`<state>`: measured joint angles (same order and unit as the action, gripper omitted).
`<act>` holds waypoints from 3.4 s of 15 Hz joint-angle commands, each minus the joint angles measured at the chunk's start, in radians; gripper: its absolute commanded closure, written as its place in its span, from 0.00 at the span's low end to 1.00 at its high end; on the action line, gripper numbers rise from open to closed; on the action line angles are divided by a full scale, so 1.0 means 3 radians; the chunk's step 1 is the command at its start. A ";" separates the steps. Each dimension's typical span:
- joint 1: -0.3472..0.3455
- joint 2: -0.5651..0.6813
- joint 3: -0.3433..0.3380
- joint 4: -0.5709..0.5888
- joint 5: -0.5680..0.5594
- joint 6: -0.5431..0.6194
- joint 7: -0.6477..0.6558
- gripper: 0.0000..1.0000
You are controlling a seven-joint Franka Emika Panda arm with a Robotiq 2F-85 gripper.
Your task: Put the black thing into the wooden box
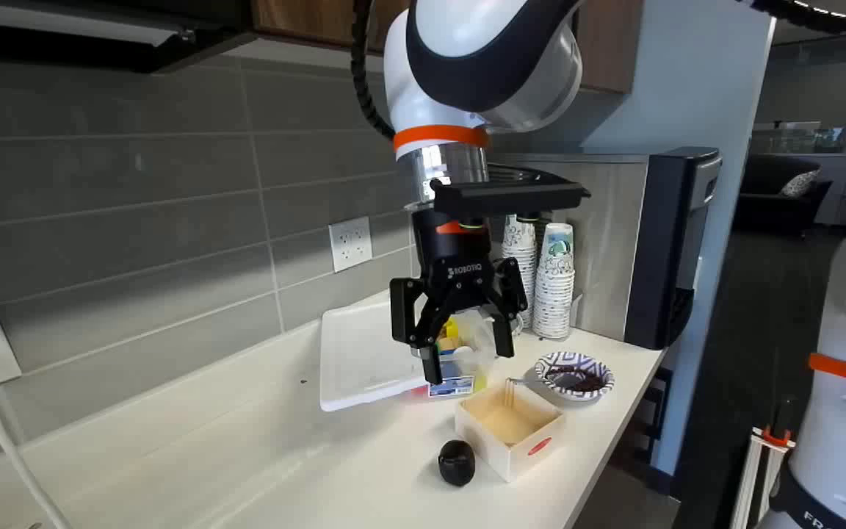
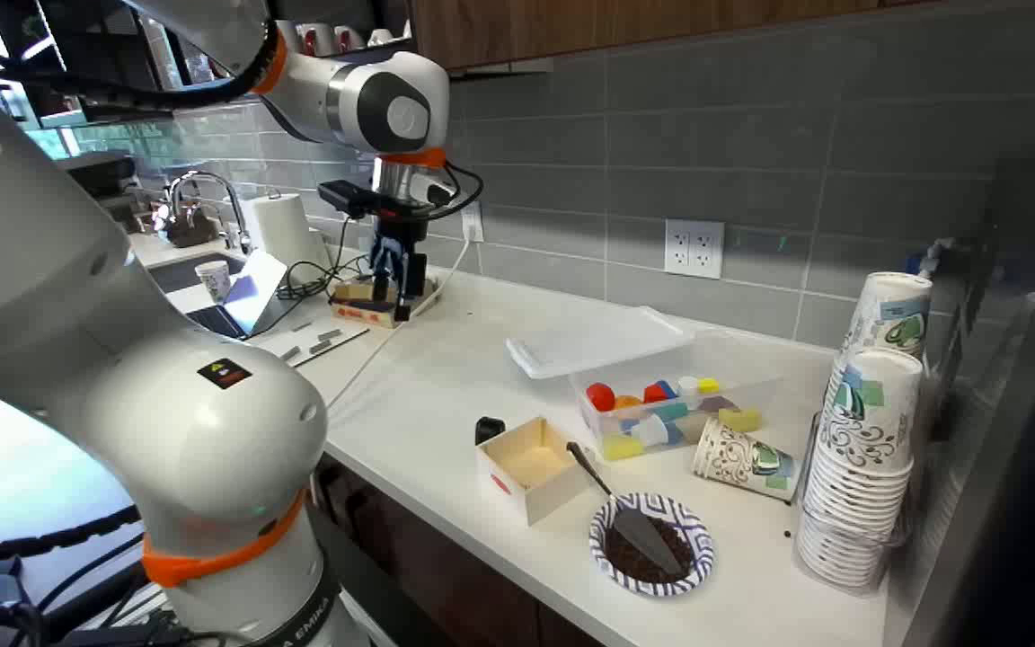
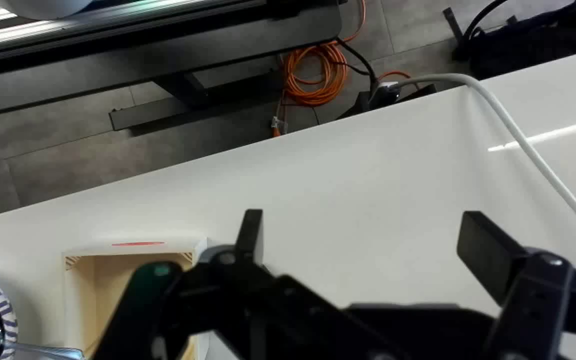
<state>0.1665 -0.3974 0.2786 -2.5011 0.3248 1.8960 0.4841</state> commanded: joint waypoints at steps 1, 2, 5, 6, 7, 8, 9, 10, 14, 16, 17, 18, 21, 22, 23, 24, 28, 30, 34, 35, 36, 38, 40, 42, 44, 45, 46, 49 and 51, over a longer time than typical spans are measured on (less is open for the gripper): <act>0.0010 0.0001 -0.0012 0.0005 -0.0006 -0.0008 0.0004 0.00; 0.0010 0.0001 -0.0012 0.0005 -0.0006 -0.0008 0.0004 0.00; 0.0010 0.0001 -0.0012 0.0005 -0.0006 -0.0008 0.0004 0.00; 0.0010 0.0001 -0.0012 0.0005 -0.0006 -0.0008 0.0004 0.00; 0.0010 0.0001 -0.0012 0.0005 -0.0006 -0.0008 0.0004 0.00; 0.0010 0.0001 -0.0012 0.0005 -0.0006 -0.0008 0.0004 0.00; 0.0010 0.0001 -0.0012 0.0005 -0.0006 -0.0008 0.0004 0.00; 0.0010 0.0001 -0.0012 0.0005 -0.0006 -0.0008 0.0004 0.00; 0.0076 0.0046 0.0095 -0.0134 -0.0064 0.0284 -0.0088 0.00; 0.0148 0.0084 0.0195 -0.0268 -0.0071 0.0519 -0.0108 0.00; 0.0188 0.0115 0.0247 -0.0327 -0.0080 0.0630 -0.0101 0.00; 0.0232 0.0149 0.0320 -0.0403 -0.0115 0.0763 -0.0059 0.00; 0.0300 0.0269 0.0527 -0.0649 -0.0343 0.1293 0.0105 0.00; 0.0290 0.0341 0.0578 -0.0731 -0.0439 0.1509 0.0189 0.00; 0.0265 0.0404 0.0616 -0.0799 -0.0552 0.1708 0.0286 0.00; 0.0225 0.0496 0.0629 -0.0859 -0.0659 0.1912 0.0363 0.00; 0.0032 0.0971 0.0564 -0.0893 -0.1177 0.2616 0.0754 0.00; -0.0056 0.1189 0.0481 -0.0897 -0.1479 0.2883 0.0950 0.00; -0.0320 0.1548 0.0387 -0.0795 -0.2217 0.3086 0.1412 0.00; -0.0323 0.1602 0.0331 -0.0756 -0.2402 0.3091 0.1544 0.00; -0.0312 0.1646 0.0279 -0.0710 -0.2548 0.3079 0.1659 0.00; -0.0268 0.1712 0.0175 -0.0624 -0.2834 0.3058 0.1887 0.00; -0.0233 0.1792 0.0105 -0.0536 -0.3086 0.3036 0.2102 0.00; -0.0194 0.1903 0.0027 -0.0458 -0.3368 0.3049 0.2348 0.00; -0.0144 0.2013 -0.0066 -0.0376 -0.3651 0.3046 0.2619 0.00; -0.0125 0.2083 -0.0100 -0.0333 -0.3754 0.3049 0.2721 0.00; -0.0097 0.2141 -0.0139 -0.0292 -0.3861 0.3042 0.2828 0.00; -0.0012 0.2292 -0.0244 -0.0179 -0.4103 0.3018 0.3085 0.00; 0.0053 0.2345 -0.0308 -0.0121 -0.4232 0.2994 0.3240 0.14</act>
<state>0.1440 0.2579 0.2233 -2.5853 -0.8650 2.8027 1.3600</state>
